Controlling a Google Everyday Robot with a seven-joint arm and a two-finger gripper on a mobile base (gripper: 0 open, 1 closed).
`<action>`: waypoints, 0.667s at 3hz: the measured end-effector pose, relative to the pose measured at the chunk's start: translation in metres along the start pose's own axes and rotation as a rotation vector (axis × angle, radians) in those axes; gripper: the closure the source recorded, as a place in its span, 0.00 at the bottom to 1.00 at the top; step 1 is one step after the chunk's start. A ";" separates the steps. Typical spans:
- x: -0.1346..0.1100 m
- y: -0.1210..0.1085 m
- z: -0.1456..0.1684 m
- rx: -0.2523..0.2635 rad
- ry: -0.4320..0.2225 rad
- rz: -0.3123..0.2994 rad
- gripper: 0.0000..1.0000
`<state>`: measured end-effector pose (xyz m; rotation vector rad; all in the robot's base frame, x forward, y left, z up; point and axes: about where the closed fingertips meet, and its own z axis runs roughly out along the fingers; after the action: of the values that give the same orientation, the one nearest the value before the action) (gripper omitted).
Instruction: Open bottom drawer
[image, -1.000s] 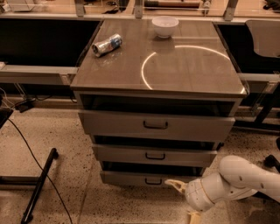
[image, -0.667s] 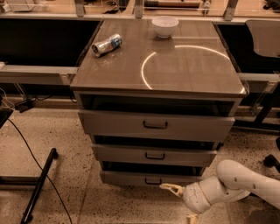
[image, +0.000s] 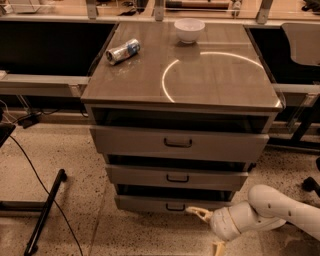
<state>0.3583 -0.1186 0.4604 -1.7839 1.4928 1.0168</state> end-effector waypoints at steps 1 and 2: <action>0.051 -0.041 -0.017 0.164 0.086 0.049 0.00; 0.100 -0.066 -0.034 0.311 0.168 0.114 0.00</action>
Offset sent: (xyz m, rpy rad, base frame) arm 0.1189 -0.1223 -0.1054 -0.2726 -0.1616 -0.5250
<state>0.4366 -0.1871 0.3917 -1.6069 1.7655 0.6542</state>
